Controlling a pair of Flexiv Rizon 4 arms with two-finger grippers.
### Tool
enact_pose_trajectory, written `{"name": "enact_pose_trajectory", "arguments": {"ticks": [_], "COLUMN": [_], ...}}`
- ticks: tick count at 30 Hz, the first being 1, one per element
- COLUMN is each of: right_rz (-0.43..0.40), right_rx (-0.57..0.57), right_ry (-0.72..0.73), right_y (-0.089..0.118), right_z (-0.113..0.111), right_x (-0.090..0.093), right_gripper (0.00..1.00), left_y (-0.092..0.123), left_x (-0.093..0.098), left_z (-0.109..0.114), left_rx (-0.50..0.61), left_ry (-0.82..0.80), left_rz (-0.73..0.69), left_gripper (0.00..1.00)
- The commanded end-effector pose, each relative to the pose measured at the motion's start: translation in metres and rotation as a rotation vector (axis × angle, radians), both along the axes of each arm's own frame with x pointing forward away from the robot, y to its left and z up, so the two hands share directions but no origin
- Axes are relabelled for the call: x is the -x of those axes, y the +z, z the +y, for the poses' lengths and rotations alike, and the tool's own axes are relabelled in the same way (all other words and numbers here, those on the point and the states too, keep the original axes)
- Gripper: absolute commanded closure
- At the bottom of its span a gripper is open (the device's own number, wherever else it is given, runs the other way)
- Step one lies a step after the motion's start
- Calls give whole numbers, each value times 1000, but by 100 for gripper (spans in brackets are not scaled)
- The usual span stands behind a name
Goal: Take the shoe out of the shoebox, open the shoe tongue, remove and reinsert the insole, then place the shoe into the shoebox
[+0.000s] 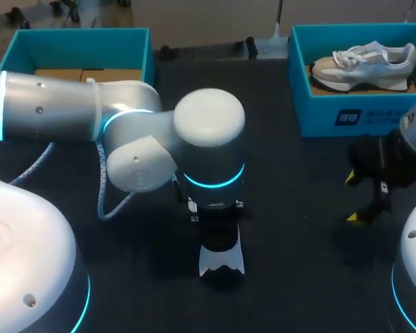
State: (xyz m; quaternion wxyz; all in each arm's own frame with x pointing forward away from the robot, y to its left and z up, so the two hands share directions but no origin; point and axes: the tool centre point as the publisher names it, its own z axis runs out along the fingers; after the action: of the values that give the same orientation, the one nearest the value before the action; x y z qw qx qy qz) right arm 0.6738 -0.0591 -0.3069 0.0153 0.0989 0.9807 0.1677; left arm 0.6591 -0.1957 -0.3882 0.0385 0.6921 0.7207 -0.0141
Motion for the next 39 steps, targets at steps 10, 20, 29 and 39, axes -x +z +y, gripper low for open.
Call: {"name": "enact_pose_trajectory", "arguments": {"ticks": [10, 20, 29, 39], "right_rz": [-2, -2, -2, -2], "right_rx": [3, 3, 3, 3], "right_ry": [-1, -1, -1, -1], "right_y": [-1, -1, -1, -1], "right_z": [1, 1, 1, 1], "right_x": [1, 1, 1, 1], "right_gripper": [0, 0, 0, 0], "left_y": [17, 18, -6, -25], "left_x": [25, 54, 80, 83], "left_z": [3, -6, -4, 3], "left_rx": [14, 12, -32, -35], "left_ry": [-121, -225, -229, -220], "left_rz": [301, 441, 310, 199], "left_gripper": [100, 100, 100, 100]}}
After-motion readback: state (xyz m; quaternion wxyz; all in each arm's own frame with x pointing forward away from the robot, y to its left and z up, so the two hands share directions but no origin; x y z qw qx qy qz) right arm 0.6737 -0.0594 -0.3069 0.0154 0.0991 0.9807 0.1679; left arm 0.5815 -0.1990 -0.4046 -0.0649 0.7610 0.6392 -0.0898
